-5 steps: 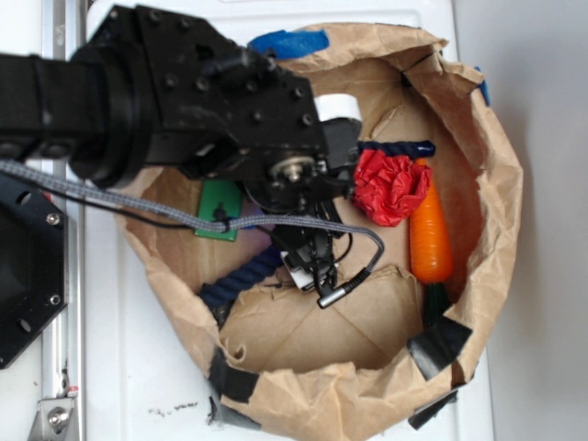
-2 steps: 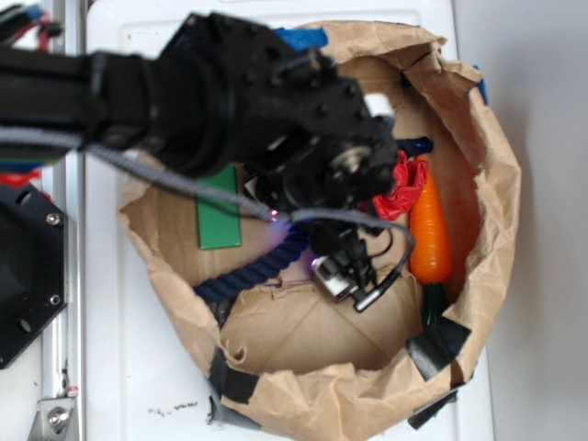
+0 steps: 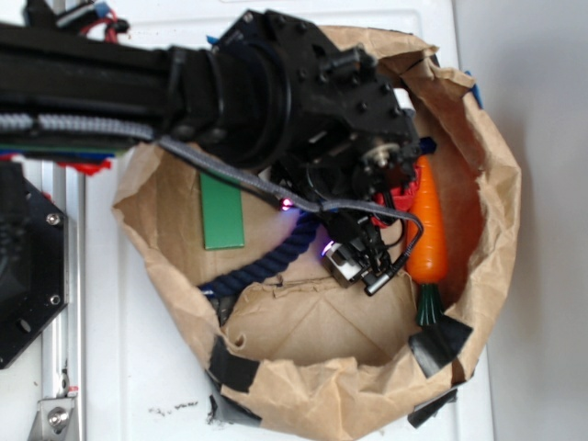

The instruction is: Grab the blue rope.

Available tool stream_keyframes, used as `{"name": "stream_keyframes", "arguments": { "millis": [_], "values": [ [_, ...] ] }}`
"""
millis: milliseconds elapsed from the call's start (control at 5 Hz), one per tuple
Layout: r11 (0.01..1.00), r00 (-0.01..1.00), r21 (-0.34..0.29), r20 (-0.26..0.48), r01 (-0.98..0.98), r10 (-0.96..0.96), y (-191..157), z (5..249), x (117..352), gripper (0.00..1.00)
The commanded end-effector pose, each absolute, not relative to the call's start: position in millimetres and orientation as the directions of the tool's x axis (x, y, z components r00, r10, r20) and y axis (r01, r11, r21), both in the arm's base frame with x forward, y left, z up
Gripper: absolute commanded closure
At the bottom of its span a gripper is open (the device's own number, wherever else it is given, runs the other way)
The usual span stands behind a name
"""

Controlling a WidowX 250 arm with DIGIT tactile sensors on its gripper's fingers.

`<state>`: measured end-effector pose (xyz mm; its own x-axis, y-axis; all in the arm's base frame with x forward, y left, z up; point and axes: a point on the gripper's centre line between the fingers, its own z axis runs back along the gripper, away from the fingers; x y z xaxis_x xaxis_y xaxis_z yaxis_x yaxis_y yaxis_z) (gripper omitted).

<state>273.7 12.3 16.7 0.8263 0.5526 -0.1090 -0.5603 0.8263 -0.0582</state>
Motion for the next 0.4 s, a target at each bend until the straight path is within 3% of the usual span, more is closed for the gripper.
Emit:
{"name": "stream_keyframes", "arguments": {
  "millis": [0, 200],
  "values": [
    [0.857, 0.860, -0.073, -0.043, -0.510, 0.508, 10.0, 17.7, 277.7, 0.83],
    [0.877, 0.883, -0.109, -0.029, -0.469, 0.469, 10.5, 20.1, 271.7, 1.00]
  ]
}}
